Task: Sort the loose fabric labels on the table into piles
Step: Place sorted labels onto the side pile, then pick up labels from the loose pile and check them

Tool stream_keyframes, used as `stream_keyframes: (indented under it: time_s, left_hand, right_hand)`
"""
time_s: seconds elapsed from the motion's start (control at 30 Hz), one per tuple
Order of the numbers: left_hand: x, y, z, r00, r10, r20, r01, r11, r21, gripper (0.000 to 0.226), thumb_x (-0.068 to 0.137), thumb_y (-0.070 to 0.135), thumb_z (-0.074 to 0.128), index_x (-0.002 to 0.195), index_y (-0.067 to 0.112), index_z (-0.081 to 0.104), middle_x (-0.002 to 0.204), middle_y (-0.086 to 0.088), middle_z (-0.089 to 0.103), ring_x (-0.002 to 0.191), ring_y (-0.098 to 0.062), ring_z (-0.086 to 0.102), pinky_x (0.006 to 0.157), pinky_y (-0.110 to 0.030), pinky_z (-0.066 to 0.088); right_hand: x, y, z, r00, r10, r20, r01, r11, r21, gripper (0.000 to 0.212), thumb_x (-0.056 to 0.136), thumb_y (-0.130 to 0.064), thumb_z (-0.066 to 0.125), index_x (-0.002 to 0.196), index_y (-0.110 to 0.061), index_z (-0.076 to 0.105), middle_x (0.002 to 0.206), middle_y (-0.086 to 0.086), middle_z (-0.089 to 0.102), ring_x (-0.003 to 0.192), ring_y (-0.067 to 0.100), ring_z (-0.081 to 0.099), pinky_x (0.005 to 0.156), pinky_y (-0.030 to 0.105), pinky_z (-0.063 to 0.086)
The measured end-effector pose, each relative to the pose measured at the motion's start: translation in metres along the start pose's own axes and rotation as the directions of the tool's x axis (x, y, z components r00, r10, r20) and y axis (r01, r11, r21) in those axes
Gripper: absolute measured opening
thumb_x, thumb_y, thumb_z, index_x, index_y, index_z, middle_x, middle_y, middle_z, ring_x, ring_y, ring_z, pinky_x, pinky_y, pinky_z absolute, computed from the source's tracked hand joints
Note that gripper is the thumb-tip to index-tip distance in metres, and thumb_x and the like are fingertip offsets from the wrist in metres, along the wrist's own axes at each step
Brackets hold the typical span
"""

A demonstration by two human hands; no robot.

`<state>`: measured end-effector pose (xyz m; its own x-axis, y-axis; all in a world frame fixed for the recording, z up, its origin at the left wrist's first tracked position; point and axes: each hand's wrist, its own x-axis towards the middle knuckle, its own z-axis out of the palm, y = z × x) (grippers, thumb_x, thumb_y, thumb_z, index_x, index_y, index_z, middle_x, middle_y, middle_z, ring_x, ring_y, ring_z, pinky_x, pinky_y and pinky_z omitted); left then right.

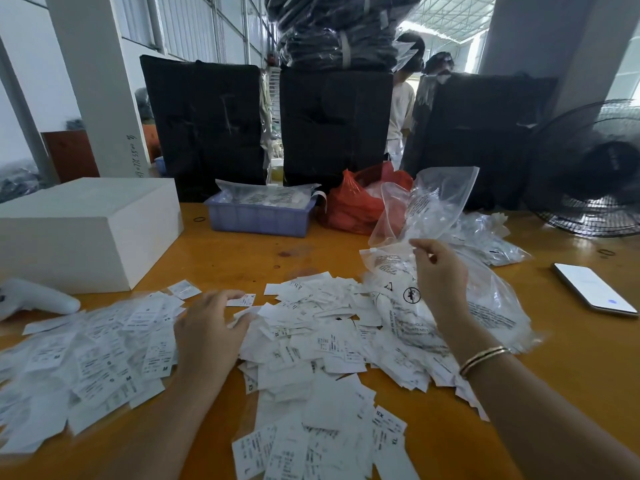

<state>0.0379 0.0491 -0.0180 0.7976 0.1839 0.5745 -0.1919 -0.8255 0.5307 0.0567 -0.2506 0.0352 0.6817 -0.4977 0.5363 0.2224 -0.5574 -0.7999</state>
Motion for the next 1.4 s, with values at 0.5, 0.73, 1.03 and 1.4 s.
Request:
stream_keyframes:
  time_s: [0.5, 0.73, 1.03, 1.4]
  left_hand:
    - [-0.016, 0.017, 0.006, 0.815, 0.497, 0.298, -0.433, 0.864, -0.257, 0.013, 0.089, 0.016, 0.062, 0.097, 0.022, 0.07, 0.095, 0.018, 0.059, 0.094, -0.003, 0.055, 0.083, -0.024, 0.046]
    - [-0.02, 0.018, 0.009, 0.785, 0.512, 0.349, -0.414, 0.853, -0.319, 0.013, 0.089, 0.018, 0.061, 0.095, 0.026, 0.071, 0.092, 0.018, 0.064, 0.09, 0.002, 0.053, 0.079, -0.022, 0.047]
    - [-0.02, 0.017, 0.011, 0.795, 0.497, 0.347, -0.399, 0.86, -0.317, 0.014, 0.09, 0.017, 0.061, 0.097, 0.025, 0.07, 0.094, 0.016, 0.064, 0.091, -0.002, 0.054, 0.08, -0.026, 0.048]
    - [-0.018, 0.01, 0.019, 0.831, 0.249, 0.497, -0.201, 0.968, -0.149, 0.038, 0.099, 0.038, 0.038, 0.134, 0.026, 0.045, 0.141, 0.01, 0.038, 0.133, -0.008, 0.025, 0.111, -0.027, 0.02]
  right_hand:
    - [0.018, 0.046, 0.004, 0.909, 0.273, 0.314, 0.04, 0.695, -0.718, 0.021, 0.091, -0.027, 0.057, 0.098, -0.016, 0.073, 0.103, 0.006, 0.069, 0.097, 0.026, 0.058, 0.085, 0.035, 0.044]
    - [0.016, 0.044, -0.005, 0.922, 0.281, 0.265, -0.019, 0.719, -0.695, 0.023, 0.089, -0.018, 0.06, 0.076, -0.002, 0.07, 0.084, 0.014, 0.068, 0.083, 0.031, 0.062, 0.07, 0.035, 0.047]
    - [0.012, 0.043, -0.009, 0.949, 0.237, 0.209, -0.001, 0.664, -0.747, 0.018, 0.091, -0.019, 0.054, 0.081, -0.013, 0.068, 0.085, 0.004, 0.063, 0.082, 0.023, 0.052, 0.079, 0.033, 0.035]
    - [0.018, 0.018, -0.019, 1.0, -0.012, -0.01, 0.006, 0.903, -0.43, 0.032, 0.095, -0.03, 0.05, 0.069, -0.015, 0.061, 0.059, -0.003, 0.056, 0.054, 0.016, 0.049, 0.06, 0.025, 0.037]
